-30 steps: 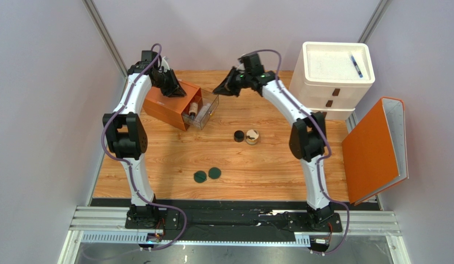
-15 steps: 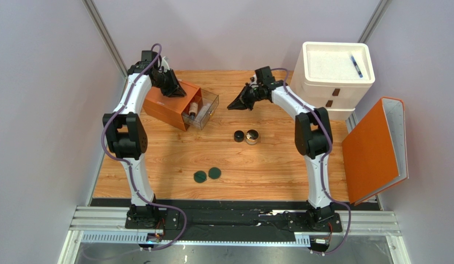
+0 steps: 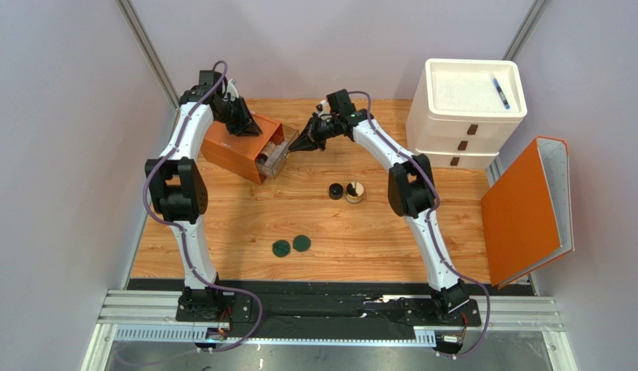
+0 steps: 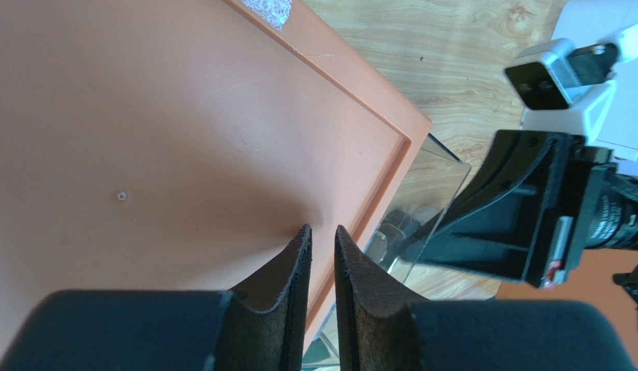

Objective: Organize the makeup

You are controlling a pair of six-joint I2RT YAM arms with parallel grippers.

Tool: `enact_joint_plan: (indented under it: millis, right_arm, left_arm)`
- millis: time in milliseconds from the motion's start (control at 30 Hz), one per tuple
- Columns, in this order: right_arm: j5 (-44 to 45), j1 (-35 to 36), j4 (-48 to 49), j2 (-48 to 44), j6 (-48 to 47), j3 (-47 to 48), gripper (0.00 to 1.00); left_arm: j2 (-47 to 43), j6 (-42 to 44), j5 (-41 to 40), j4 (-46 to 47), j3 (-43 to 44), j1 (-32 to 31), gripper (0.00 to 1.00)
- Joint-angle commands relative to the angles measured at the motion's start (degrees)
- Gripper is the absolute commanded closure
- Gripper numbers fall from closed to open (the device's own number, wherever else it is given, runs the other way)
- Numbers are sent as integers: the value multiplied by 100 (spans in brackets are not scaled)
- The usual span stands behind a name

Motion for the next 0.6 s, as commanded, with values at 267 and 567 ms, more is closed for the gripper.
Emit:
enact_joint_plan:
  millis: [267, 567]
  right_arm:
    - [-126, 618, 1021, 1081, 1708, 1079, 100]
    - [41, 556, 1741, 846, 1859, 897, 100]
  left_arm:
    - [64, 106, -30, -171, 169, 23, 76]
    - [38, 132, -57, -224, 134, 14, 76]
